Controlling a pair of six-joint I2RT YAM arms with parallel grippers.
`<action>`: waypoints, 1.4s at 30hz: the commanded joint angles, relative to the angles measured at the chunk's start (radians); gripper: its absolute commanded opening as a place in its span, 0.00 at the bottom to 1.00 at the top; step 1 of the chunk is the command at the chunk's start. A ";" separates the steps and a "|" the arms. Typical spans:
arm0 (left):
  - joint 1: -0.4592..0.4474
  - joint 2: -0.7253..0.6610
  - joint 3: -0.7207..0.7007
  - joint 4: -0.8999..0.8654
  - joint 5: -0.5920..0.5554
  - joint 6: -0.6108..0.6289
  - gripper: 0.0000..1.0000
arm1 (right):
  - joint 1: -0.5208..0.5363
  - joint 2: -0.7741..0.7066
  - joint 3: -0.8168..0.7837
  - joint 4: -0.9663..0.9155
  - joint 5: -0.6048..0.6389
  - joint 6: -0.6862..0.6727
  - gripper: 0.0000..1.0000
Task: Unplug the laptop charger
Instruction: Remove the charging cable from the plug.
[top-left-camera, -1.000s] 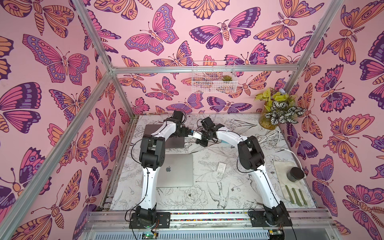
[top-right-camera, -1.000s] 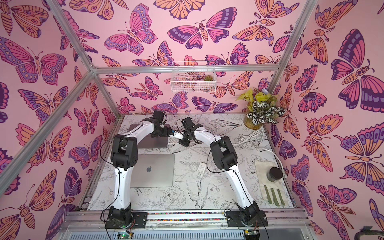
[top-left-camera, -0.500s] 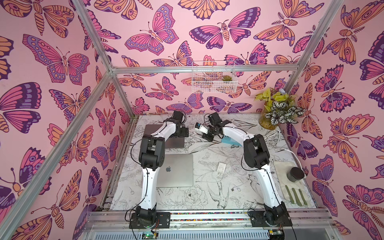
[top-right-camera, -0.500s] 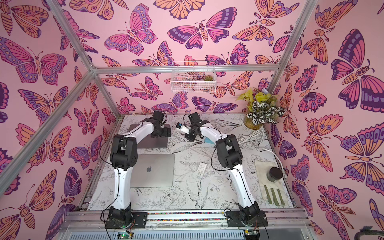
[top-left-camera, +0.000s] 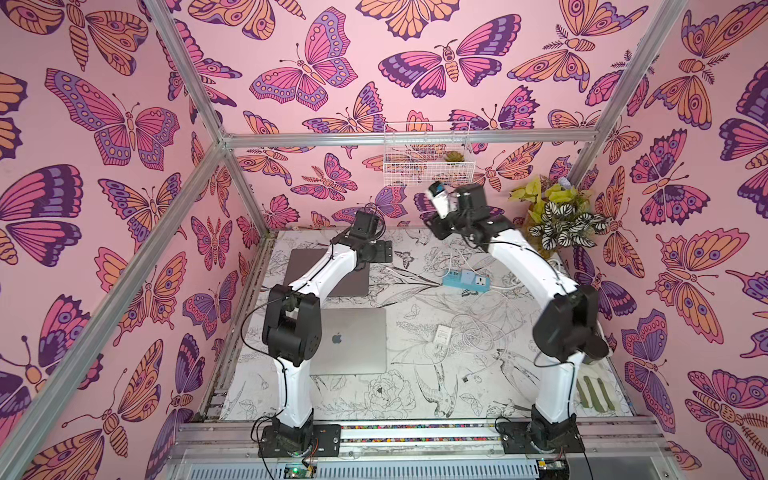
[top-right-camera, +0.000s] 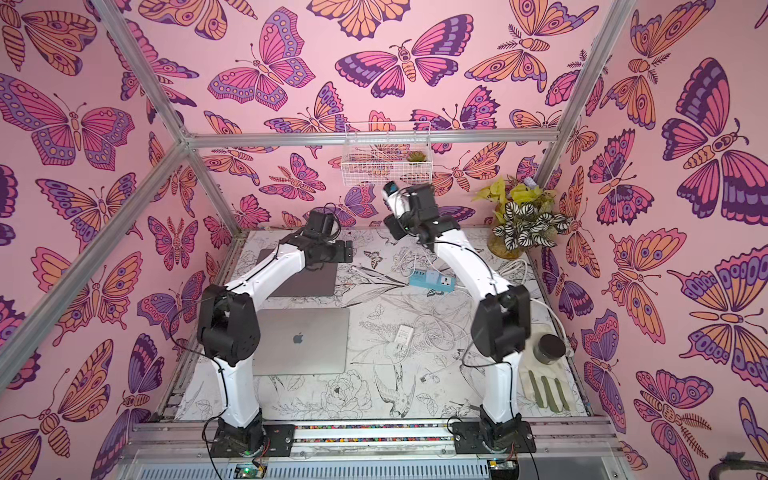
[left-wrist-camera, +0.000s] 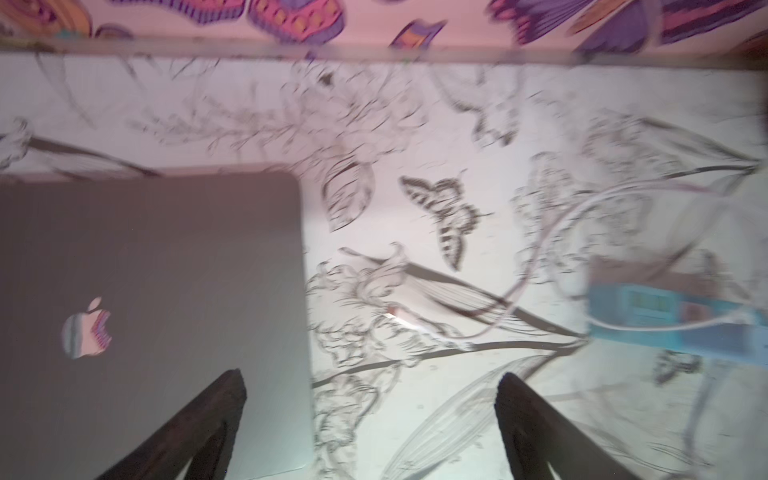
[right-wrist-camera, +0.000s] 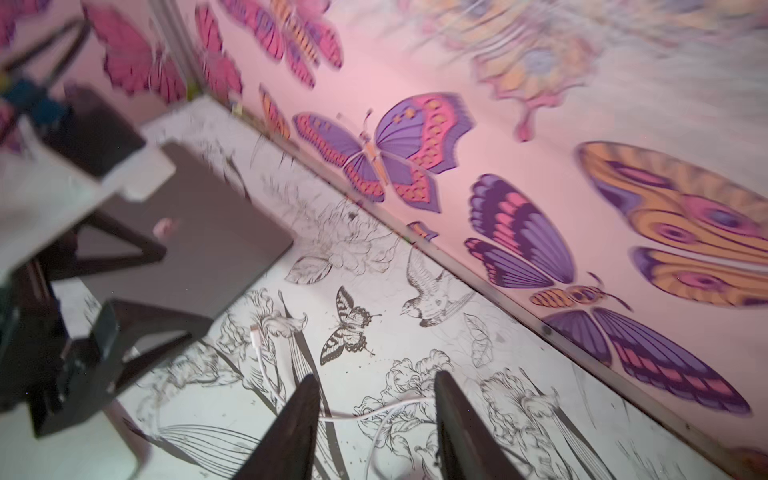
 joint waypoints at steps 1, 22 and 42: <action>-0.092 -0.040 -0.033 0.106 0.069 0.043 0.86 | -0.121 -0.111 -0.206 0.102 -0.084 0.300 0.43; -0.263 0.140 0.057 0.202 0.257 0.017 0.67 | -0.231 0.084 -0.341 -0.072 -0.167 0.110 0.32; -0.259 0.187 0.077 0.201 0.271 0.008 0.70 | -0.226 0.077 -0.359 -0.007 -0.012 0.116 0.53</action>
